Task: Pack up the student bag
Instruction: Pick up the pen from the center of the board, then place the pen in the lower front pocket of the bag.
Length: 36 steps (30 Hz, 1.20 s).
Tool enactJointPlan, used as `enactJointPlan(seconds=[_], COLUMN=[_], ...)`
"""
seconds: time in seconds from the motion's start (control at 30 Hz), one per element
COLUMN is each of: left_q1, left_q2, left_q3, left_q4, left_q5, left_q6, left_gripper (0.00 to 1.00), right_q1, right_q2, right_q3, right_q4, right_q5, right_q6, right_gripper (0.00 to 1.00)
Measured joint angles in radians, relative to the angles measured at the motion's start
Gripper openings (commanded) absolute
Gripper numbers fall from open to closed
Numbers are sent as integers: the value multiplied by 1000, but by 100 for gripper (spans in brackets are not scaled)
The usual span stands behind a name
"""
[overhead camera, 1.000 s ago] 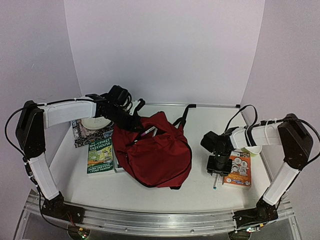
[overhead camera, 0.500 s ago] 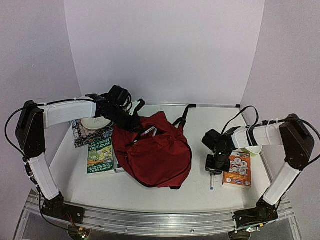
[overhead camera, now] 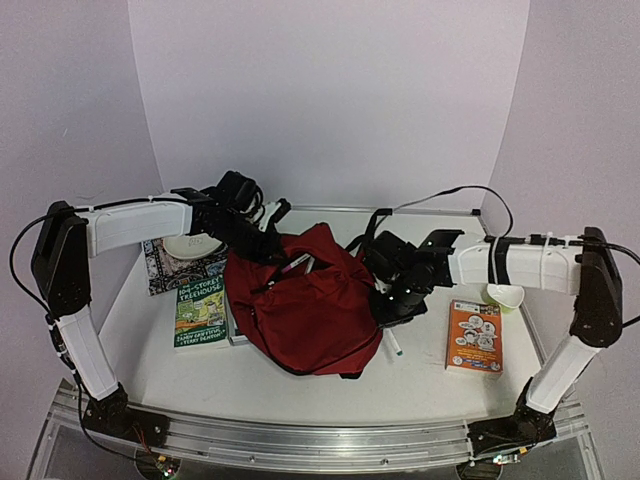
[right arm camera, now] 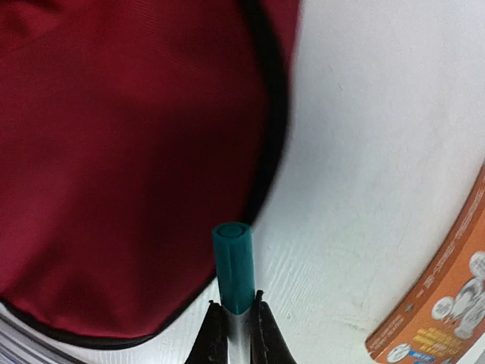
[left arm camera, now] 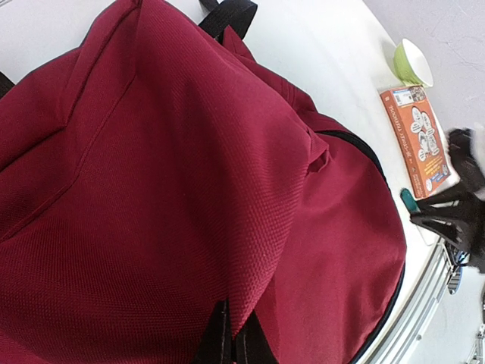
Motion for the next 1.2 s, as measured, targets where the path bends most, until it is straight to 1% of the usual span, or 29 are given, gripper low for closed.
enactJointPlan(seconds=[0.17, 0.23, 0.3, 0.43, 0.7, 0.9, 1.03, 1.2], left_q1=[0, -2, -6, -21, -28, -30, -32, -32], left_q2=[2, 7, 16, 24, 24, 24, 24, 24], left_q3=[3, 15, 40, 74, 76, 76, 76, 76], left_q4=[-8, -20, -41, -64, -83, -87, -107, -122], left_q5=[20, 22, 27, 29, 61, 94, 110, 120], left_q6=[1, 1, 1, 0, 1, 16, 34, 57], left_gripper=[0, 0, 0, 0, 0, 0, 0, 0], right_q1=[93, 118, 134, 152, 154, 150, 133, 109], right_q2=[21, 59, 95, 160, 219, 296, 336, 348], right_q3=[175, 249, 289, 305, 305, 310, 310, 310], right_q4=[-9, -4, 17, 85, 285, 416, 491, 554], right_q5=[95, 123, 133, 132, 96, 71, 45, 26], right_q6=[-257, -388, -510, -757, -1145, -1325, -1391, -1454], right_gripper=[0, 0, 0, 0, 0, 0, 0, 0])
